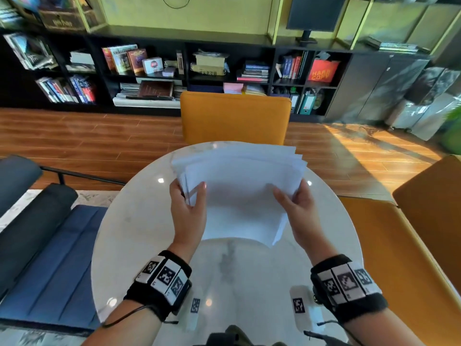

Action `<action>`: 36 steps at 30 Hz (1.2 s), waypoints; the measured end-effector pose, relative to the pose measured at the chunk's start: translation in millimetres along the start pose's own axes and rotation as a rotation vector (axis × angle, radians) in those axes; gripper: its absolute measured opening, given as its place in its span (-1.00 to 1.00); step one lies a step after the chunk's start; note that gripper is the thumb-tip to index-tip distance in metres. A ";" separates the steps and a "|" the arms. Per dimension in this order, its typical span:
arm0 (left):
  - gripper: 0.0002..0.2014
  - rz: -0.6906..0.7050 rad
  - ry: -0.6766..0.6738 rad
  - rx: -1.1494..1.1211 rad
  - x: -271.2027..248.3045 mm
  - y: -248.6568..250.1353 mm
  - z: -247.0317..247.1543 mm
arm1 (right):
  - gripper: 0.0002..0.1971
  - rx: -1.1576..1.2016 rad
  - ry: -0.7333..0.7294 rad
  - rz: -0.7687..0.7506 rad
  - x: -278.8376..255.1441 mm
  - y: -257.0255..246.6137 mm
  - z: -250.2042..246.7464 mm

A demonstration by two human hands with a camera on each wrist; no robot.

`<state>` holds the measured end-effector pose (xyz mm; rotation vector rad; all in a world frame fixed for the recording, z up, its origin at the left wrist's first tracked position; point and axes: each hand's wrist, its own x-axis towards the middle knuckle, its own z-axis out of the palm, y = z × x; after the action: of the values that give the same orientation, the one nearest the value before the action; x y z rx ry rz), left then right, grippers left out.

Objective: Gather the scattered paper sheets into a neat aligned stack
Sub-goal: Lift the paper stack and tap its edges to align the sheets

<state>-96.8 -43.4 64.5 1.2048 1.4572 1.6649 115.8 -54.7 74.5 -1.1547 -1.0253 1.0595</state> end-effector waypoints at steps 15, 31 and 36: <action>-0.64 0.011 -0.113 -0.014 -3.7 2.3 10.5 | -0.61 -0.053 -0.005 0.075 9.0 4.2 -14.3; -0.85 -0.087 -0.151 -0.018 -24.3 -12.5 13.6 | -0.85 -0.148 0.086 0.131 -5.8 28.3 -17.3; -0.75 0.020 -0.067 -0.072 -19.8 7.0 15.8 | -0.77 -0.071 0.066 0.058 -2.1 7.2 -22.2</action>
<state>-73.8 -55.8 66.4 1.2274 1.3375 1.6604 136.3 -60.3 64.6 -1.2758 -0.9892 1.0302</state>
